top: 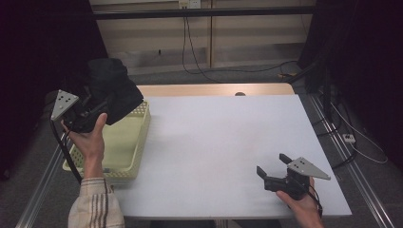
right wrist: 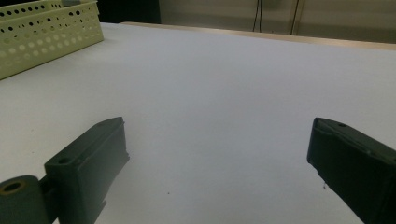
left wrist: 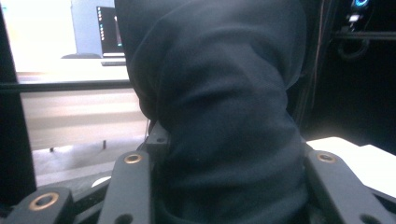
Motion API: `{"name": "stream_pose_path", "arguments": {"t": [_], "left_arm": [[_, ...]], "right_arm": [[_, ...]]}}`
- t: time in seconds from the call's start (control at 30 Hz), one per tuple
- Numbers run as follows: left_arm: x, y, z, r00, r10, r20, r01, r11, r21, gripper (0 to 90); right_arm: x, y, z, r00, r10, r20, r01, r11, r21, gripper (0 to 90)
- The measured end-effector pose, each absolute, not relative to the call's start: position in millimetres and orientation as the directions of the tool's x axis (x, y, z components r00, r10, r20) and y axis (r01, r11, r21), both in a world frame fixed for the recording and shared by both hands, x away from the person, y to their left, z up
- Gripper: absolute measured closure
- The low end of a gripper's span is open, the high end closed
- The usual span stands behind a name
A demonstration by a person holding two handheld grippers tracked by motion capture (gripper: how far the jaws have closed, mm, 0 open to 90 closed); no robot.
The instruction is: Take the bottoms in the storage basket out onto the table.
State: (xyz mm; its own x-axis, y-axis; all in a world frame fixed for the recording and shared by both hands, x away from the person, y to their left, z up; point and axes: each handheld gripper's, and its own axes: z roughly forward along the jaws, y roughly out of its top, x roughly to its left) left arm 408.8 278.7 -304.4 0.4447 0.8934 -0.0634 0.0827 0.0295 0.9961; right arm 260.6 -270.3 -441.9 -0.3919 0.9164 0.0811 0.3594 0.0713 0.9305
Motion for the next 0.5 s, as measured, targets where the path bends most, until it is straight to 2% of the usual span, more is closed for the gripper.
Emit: {"name": "stream_pose_path", "arguments": {"t": [0.5], "left_arm": [[396,282,-294,0.445,0.891,-0.084,-0.001,0.094,0.996,53.8]], "right_arm": [[260,-271,-441,-0.386,0.919,0.085,0.359,0.065,0.931,4.7]]}}
